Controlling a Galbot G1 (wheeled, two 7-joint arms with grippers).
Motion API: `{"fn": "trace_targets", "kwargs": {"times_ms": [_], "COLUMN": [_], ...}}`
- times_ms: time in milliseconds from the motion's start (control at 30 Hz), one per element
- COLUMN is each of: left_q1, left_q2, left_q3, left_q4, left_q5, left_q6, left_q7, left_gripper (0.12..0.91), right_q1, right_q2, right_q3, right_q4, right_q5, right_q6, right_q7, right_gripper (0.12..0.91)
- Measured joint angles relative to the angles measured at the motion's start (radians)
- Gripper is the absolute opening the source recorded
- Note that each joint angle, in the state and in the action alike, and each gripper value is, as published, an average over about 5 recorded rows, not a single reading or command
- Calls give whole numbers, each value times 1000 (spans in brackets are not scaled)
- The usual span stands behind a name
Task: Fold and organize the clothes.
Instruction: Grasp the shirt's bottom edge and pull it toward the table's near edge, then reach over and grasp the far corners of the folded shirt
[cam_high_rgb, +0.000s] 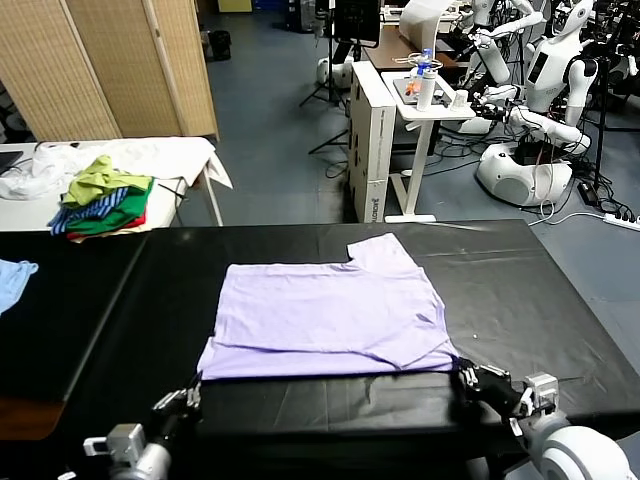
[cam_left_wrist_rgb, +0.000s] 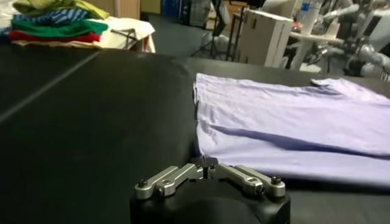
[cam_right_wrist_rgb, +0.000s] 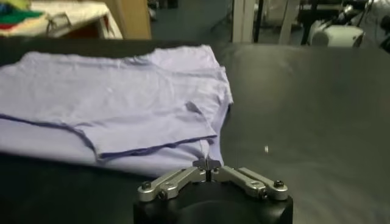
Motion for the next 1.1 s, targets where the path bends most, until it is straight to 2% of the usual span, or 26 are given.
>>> {"fn": "trace_targets", "kwargs": {"times_ms": [200, 300, 367, 433, 567, 667, 733, 833, 967, 1100], "left_q1": [56, 79, 93, 106, 136, 157, 163, 152, 75, -62], "left_q2": [2, -1, -6, -13, -34, -51, -55, -46, -15, 31], "left_q3": [-12, -14, -16, -20, -27, -32, -40, -60, -82, -79], "left_q4": [-33, -49, -61, -73, -104, -130, -150, -178, -182, -138], "left_q5": [2, 3, 4, 7, 18, 24, 15, -32, -153, -256], "left_q6": [7, 18, 24, 31, 55, 82, 96, 113, 152, 159], "left_q7": [-2, -13, -26, -39, -55, -55, -54, -71, -125, -134], "left_gripper": [144, 144, 168, 246, 492, 682, 801, 890, 905, 907], "right_q1": [-53, -79, -96, -111, -132, -124, -100, -29, 142, 352], "right_q2": [5, 6, 4, 1, -8, -20, -29, -45, -61, -58], "right_q3": [20, 31, 40, 50, 77, 106, 119, 110, 38, -86], "right_q4": [44, 67, 85, 105, 148, 175, 182, 166, 89, -29], "right_q5": [0, 2, 7, 16, 49, 101, 134, 158, 165, 156], "right_q6": [-19, -30, -38, -47, -66, -69, -60, -50, -67, -84], "right_q7": [14, 20, 20, 20, 21, 27, 36, 53, 81, 110], "right_gripper": [152, 258, 387, 501, 758, 875, 897, 906, 907, 907]}}
